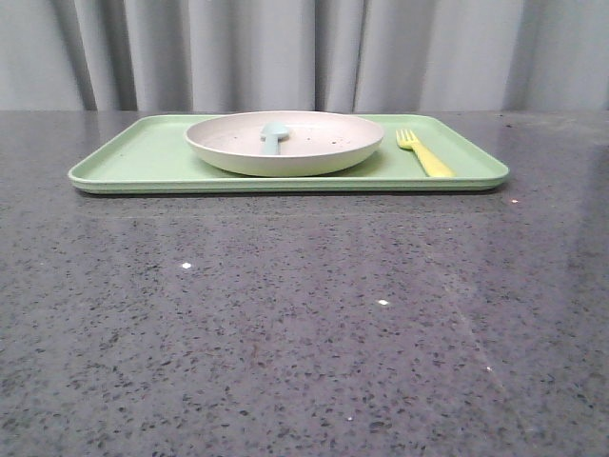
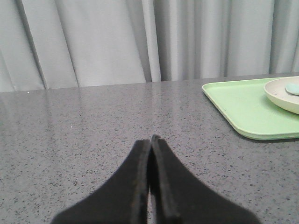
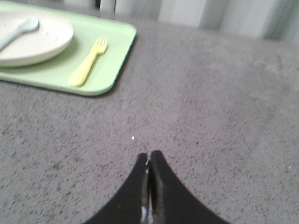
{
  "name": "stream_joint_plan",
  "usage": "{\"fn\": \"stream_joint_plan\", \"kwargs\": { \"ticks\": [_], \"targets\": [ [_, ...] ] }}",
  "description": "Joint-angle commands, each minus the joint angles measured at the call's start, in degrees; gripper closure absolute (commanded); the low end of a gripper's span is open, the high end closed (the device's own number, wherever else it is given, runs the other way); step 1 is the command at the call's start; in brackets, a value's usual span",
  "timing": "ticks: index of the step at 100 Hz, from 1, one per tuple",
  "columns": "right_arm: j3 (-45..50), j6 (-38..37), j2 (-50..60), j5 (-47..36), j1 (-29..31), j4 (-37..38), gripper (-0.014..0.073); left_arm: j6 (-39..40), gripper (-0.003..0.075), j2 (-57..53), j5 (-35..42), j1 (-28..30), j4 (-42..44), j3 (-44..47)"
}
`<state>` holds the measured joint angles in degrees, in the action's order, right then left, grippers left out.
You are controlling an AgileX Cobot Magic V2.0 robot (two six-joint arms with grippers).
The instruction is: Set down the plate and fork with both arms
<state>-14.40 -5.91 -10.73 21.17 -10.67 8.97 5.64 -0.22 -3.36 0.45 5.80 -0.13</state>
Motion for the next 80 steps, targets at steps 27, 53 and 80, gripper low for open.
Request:
{"fn": "stream_joint_plan", "kwargs": {
  "ticks": [27, 53, 80],
  "targets": [
    [13.8, 0.4, 12.8, -23.0, 6.4, -3.5, 0.0662, 0.7, 0.0741, -1.8, 4.9, -0.4, -0.4, 0.8],
    [15.7, 0.4, 12.5, -24.9, 7.1, -3.2, 0.0662, 0.7, 0.0741, -1.8, 4.9, -0.4, -0.4, 0.8],
    [15.7, 0.4, 12.5, -24.9, 7.1, -3.1, 0.0662, 0.7, 0.0741, -1.8, 4.9, -0.4, -0.4, 0.8]
  ]
}}
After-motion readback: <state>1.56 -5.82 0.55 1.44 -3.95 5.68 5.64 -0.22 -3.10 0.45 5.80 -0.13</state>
